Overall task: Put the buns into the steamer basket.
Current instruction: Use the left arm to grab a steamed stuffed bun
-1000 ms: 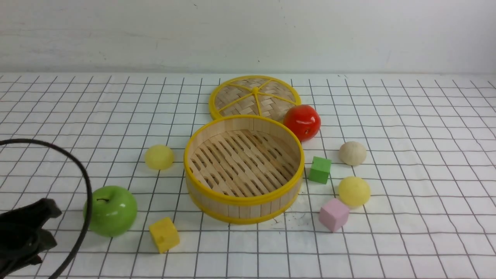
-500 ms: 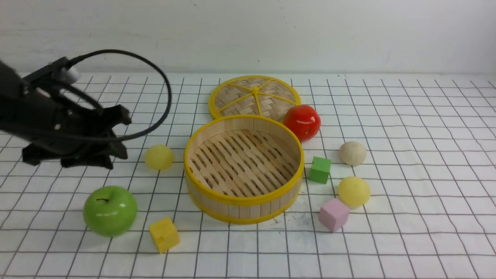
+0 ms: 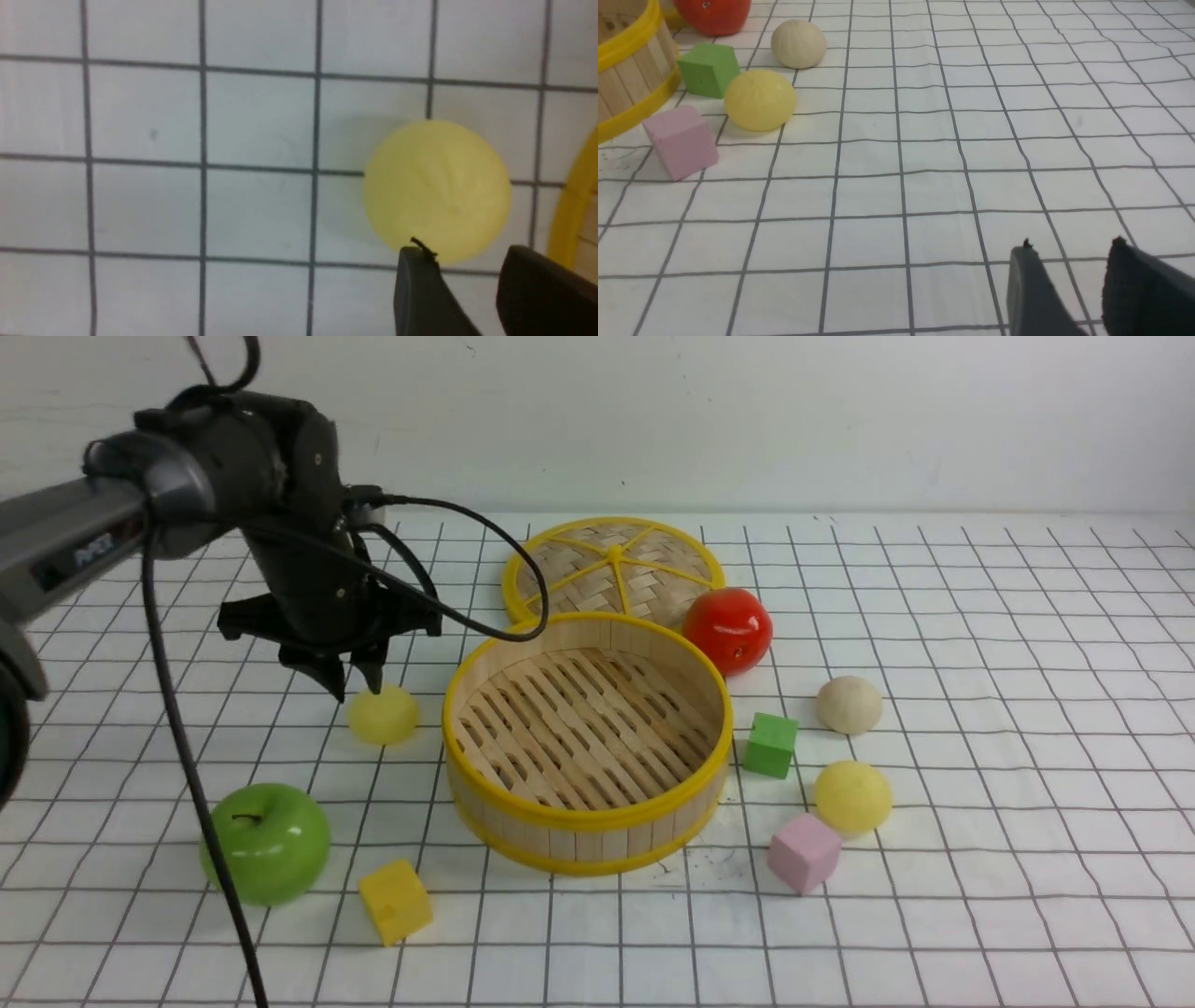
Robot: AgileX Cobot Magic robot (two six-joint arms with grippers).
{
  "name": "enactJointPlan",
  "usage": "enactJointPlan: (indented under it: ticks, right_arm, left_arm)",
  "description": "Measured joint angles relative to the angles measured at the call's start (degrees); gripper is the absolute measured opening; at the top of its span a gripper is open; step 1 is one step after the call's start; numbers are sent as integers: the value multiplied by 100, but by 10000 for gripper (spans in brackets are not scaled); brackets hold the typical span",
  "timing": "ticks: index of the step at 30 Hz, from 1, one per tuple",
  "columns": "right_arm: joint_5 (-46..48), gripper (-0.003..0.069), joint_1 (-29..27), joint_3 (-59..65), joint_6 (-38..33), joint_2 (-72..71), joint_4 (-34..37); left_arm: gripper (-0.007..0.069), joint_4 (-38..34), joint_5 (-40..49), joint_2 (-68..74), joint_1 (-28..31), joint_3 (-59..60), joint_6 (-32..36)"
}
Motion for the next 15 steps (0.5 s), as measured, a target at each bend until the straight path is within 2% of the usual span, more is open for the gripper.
enactJointPlan:
  ticks: [15]
  right_arm:
    - [0,241,0,0,0,0,0]
  left_arm:
    - [238,-92,-91,504,0,-327,-116]
